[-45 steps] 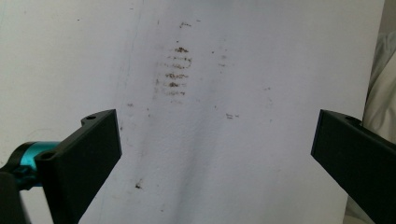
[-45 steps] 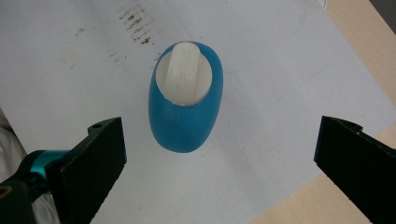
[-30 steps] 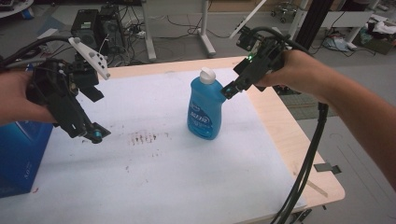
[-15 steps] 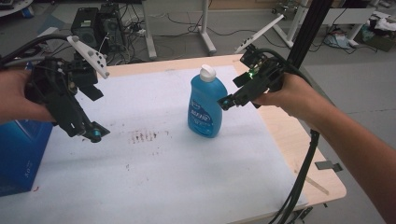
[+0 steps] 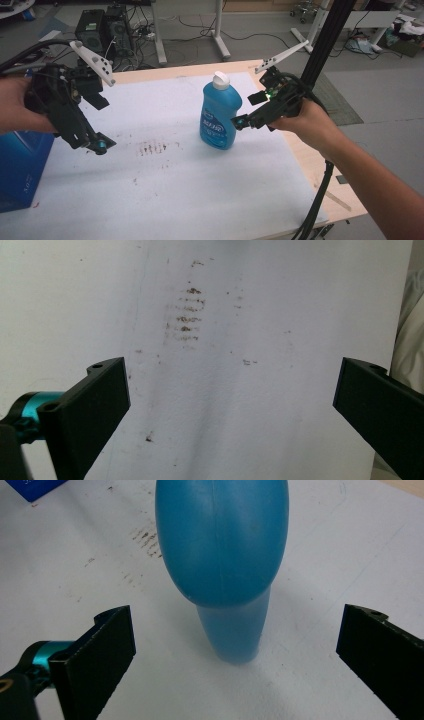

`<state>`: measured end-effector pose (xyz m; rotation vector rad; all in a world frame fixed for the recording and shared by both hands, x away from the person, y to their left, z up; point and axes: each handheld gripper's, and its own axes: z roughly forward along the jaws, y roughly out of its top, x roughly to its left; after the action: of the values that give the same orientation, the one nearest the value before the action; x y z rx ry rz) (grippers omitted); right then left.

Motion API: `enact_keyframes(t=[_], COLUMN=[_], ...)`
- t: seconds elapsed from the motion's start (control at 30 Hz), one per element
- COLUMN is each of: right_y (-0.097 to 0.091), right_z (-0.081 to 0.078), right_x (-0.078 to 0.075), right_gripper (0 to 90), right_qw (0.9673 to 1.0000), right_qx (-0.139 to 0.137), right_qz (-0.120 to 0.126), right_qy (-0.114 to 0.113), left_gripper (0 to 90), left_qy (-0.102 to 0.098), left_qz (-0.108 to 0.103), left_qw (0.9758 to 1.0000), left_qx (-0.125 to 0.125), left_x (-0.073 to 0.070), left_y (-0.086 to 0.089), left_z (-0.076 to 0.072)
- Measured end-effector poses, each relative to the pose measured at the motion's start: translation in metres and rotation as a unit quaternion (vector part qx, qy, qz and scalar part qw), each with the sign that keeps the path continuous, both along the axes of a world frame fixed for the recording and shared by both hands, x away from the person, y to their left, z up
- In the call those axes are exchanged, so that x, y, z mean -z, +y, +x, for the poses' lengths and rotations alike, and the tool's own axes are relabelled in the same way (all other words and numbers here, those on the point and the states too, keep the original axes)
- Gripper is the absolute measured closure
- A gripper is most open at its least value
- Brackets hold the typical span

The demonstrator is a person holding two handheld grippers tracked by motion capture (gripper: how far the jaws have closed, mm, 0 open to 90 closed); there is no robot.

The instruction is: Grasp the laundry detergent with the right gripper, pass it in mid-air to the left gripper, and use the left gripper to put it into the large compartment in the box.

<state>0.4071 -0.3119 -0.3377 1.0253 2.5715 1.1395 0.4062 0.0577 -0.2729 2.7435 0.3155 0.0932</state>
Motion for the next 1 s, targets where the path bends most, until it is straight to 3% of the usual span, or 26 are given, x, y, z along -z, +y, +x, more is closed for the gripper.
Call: enact_keyframes(t=[0.63, 1.0], right_y=[0.008, 0.021], right_z=[0.007, 0.013], right_x=[0.03, 0.041], right_gripper=[1.6, 1.6], right_qw=[0.9995, 0.9986], right_qx=[0.006, 0.006], right_qz=[0.031, 0.047], right_qy=[-0.001, -0.025], left_gripper=[1.6, 1.6], left_qy=[0.003, 0.003], left_qz=[0.0, -0.002], left_qw=[1.0, 1.0], left_qx=[-0.003, -0.003], left_x=[0.002, 0.004], left_y=[0.0, 0.002], left_z=[0.004, 0.004])
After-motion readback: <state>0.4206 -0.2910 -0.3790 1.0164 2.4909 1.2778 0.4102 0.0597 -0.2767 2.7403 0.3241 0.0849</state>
